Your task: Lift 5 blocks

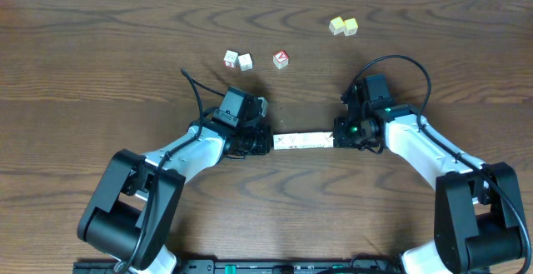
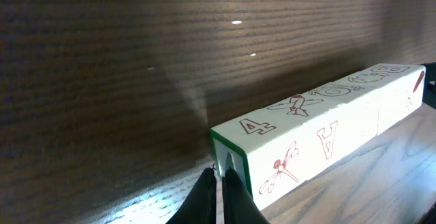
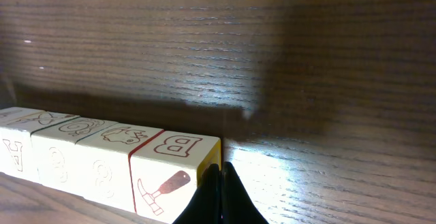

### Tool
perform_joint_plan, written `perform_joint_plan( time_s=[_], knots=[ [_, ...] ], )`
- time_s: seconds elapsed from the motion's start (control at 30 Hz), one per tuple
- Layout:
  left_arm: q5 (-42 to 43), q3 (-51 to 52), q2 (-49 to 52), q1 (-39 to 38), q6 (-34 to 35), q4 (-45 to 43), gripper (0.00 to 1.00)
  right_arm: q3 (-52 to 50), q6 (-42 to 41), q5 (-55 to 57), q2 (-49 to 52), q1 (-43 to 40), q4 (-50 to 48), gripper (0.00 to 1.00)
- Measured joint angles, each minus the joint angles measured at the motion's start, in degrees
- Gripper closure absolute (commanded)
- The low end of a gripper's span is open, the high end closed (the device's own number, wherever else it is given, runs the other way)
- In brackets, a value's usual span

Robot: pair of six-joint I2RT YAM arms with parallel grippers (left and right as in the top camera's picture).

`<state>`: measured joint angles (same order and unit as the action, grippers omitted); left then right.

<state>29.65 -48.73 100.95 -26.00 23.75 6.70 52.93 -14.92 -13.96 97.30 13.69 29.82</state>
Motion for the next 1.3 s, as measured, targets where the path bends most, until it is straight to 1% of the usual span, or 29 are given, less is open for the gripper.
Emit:
perform_joint_plan(
  time_s=[0.8,1.1,1.3],
  knots=[
    [0.0,0.0,-0.7,0.0,0.0,0.8,0.93,0.0,-0.2,-0.7,0.0,0.0,-0.1,0.99],
    [0.0,0.0,-4.0,0.2,0.0,1.4,0.93,0.0,-0.2,-1.0,0.0,0.0,-0.3,0.99],
    [0.0,0.0,-4.1,0.3,0.0,1.9,0.93,0.1,-0.1,-1.5,0.0,0.0,-0.2,0.99]
  ],
)
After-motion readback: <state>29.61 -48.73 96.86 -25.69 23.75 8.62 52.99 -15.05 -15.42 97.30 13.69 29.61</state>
